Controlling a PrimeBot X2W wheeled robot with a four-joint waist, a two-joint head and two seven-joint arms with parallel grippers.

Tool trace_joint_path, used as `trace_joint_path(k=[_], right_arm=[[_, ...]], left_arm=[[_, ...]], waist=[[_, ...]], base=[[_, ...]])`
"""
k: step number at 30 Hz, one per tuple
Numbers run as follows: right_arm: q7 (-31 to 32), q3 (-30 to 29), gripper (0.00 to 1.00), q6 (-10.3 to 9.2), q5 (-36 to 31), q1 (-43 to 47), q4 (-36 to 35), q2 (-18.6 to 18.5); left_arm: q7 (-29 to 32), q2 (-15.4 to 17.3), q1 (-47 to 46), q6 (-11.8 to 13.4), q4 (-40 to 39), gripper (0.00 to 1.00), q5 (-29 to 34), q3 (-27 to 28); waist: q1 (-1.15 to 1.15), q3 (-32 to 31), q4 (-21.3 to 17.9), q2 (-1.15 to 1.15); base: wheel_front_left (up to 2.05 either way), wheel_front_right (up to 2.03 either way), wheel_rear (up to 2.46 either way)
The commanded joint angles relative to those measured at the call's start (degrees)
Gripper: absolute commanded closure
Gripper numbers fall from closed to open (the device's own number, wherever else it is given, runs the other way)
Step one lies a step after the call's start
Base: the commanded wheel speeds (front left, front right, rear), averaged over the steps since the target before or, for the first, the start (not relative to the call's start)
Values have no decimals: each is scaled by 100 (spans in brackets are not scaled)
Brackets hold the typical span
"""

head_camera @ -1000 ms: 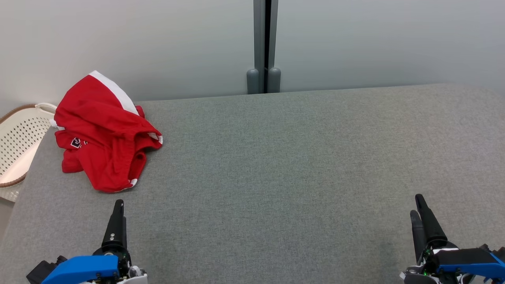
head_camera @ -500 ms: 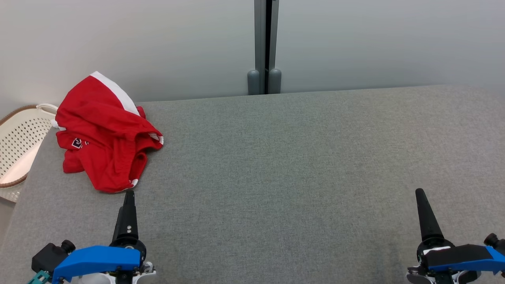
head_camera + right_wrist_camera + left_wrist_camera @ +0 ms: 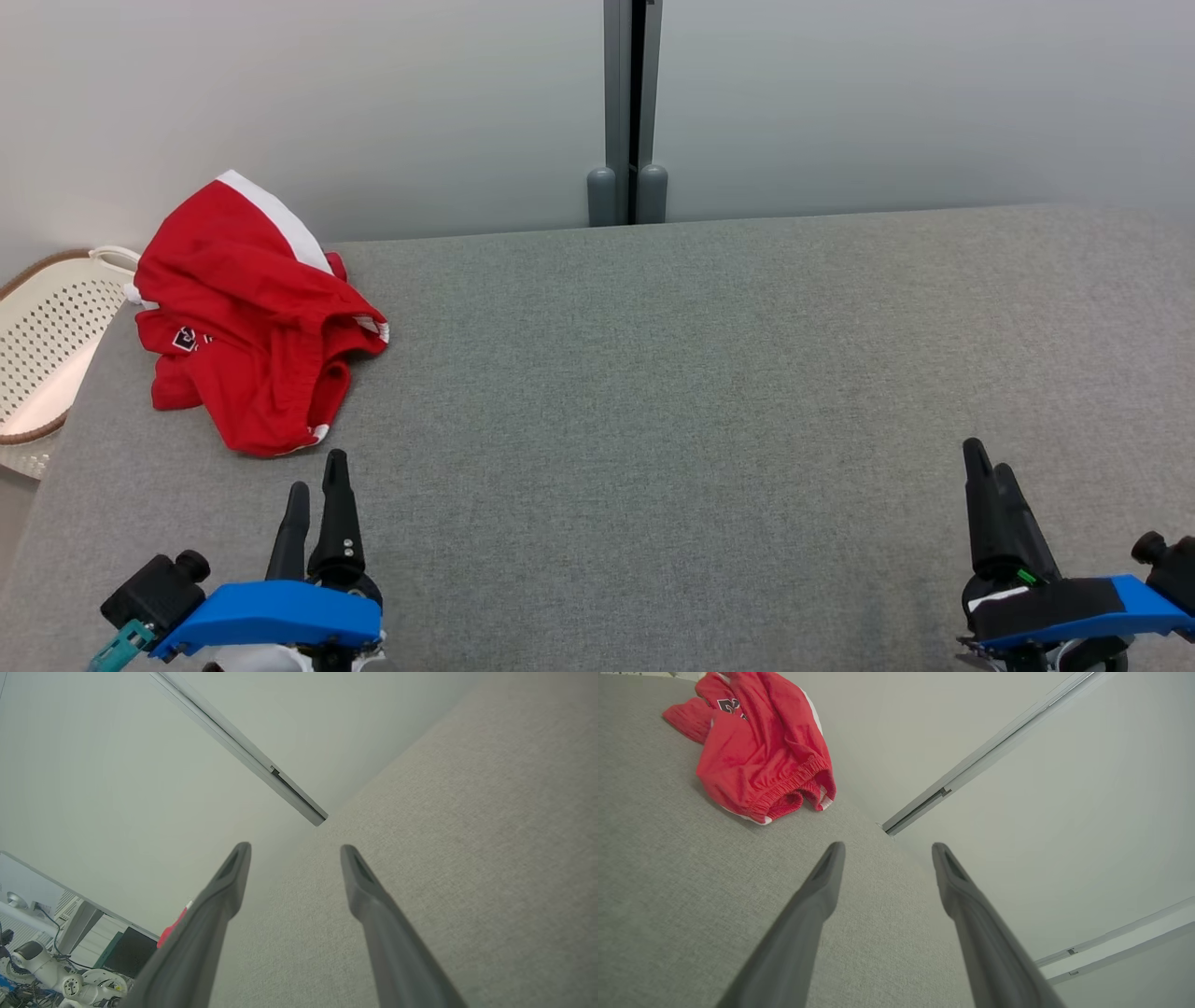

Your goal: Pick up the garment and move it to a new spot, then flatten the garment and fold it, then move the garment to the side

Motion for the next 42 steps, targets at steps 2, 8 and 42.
trace_joint_path(k=[2, 8, 42], right_arm=[[-76, 31, 0, 14, -325, 35, -76, -46], [-181, 79, 0, 15, -917, 44, -55, -50], [-667, 240, 0, 19, -3352, -77, 194, -68]], left_arm=[[-74, 32, -16, 25, -20, 0, 380, -68], [-177, 34, 4, 54, 104, 0, 1042, -116], [-667, 38, -54, 189, 695, 0, 2968, -434]], waist=[[0, -6, 1, 0], [0, -17, 7, 0], [0, -17, 56, 0]], base=[[0, 0, 0], [0, 0, 0], [0, 0, 0]])
